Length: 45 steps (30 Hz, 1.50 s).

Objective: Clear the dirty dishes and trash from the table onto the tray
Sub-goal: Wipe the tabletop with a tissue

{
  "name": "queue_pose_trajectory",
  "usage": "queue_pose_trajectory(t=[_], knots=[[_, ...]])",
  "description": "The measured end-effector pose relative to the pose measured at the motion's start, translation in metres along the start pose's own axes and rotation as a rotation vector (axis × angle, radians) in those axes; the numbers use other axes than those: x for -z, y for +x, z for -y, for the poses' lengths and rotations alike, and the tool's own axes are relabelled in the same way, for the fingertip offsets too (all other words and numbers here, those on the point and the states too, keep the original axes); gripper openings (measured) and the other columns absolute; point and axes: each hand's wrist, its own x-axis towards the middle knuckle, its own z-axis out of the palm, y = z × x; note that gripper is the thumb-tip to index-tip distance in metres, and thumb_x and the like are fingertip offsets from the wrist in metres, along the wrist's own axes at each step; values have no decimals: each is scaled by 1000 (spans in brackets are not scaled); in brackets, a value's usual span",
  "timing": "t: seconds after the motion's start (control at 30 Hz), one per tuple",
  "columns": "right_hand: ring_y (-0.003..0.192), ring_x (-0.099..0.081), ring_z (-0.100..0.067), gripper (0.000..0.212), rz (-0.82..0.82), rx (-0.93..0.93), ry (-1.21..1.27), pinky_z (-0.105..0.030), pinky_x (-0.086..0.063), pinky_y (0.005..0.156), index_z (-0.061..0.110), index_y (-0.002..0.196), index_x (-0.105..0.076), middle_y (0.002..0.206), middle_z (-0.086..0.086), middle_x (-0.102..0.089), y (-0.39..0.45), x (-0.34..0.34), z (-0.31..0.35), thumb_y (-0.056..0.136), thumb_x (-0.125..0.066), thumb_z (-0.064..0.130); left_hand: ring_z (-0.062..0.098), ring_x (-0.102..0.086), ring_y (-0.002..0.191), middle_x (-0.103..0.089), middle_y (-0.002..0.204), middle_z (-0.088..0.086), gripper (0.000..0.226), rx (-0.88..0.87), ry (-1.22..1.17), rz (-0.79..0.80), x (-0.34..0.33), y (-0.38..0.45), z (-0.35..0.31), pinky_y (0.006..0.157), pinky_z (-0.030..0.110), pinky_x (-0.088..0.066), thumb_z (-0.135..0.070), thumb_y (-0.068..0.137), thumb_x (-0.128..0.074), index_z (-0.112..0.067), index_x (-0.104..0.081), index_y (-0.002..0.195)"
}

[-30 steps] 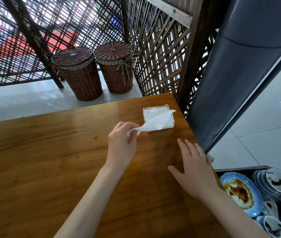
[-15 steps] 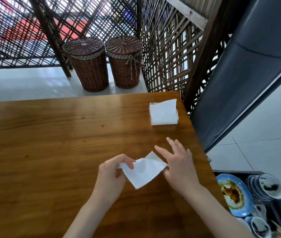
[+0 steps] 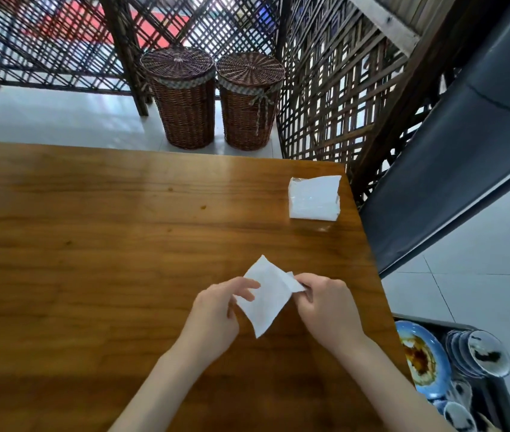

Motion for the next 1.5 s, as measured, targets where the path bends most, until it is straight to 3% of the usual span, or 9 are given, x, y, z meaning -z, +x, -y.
queue_pose_trajectory(t=[0.2,0.37,0.53,0.7,0.83,1.0,1.13,1.27,1.5], knots=[[84,-66,-8,30,50,62,-26,-10,-51,56,23,119,-64,102,8,-71,0,3,4,89,-62,27,2,-60,90,-62,105,-16,63,1,-151,49,-6,12,-10,72,7,-48,-8,93,-49,-46,-28,139],[87,-63,-7,29,102,79,-26,-9,-48,58,27,120,-62,101,10,-69,1,3,2,91,-59,31,4,-55,95,-62,113,-11,39,17,-144,-14,-10,16,-11,72,2,-42,-10,93,-50,-37,-59,120],[111,-58,-6,49,138,71,11,-11,-52,76,30,134,-50,125,13,-60,1,0,-5,88,-64,23,25,-60,96,-65,107,-1,33,108,-255,-46,-11,16,-5,60,6,-43,-10,92,-51,-29,-64,116],[122,-49,-6,72,211,111,31,-14,-46,87,33,140,-39,133,16,-52,-2,-2,-6,77,-74,31,14,-60,103,-65,113,-4,30,186,-406,-102,-7,17,-5,80,19,-53,-6,90,-56,-25,-69,109],[129,-42,-8,90,264,72,-16,-30,-41,102,33,144,-30,141,15,-44,-4,-1,1,69,-80,39,7,-65,95,-69,101,-8,36,297,-668,-131,-3,16,-9,77,17,-54,2,85,-59,-31,-72,91],[127,-46,-7,58,108,122,-60,-20,-44,97,28,136,-47,137,11,-51,-4,-2,-1,83,-70,26,15,-65,95,-67,103,-2,34,448,-913,-101,2,16,-12,86,32,-55,3,86,-54,-23,-76,86],[113,-60,-23,42,-81,195,-123,-32,-48,90,12,116,-66,116,-4,-66,-3,0,-3,75,-75,7,4,-68,80,-68,97,-7,29,430,-823,-113,3,11,-6,75,23,-56,-4,88,-54,-26,-73,87],[101,-66,-30,37,-105,288,-208,-43,-54,80,6,93,-74,103,-10,-71,-9,1,-11,59,-86,3,4,-62,82,-66,94,-18,24,261,-384,-141,2,0,13,61,7,-47,-16,90,-57,-32,-66,105],[106,-63,-35,25,-151,215,-306,-39,-48,82,-2,71,-68,108,-20,-68,-16,15,-29,56,-87,3,10,-45,119,-58,121,-10,31,-1,199,-161,12,-28,50,101,28,-36,-20,87,-60,-29,-63,116]])
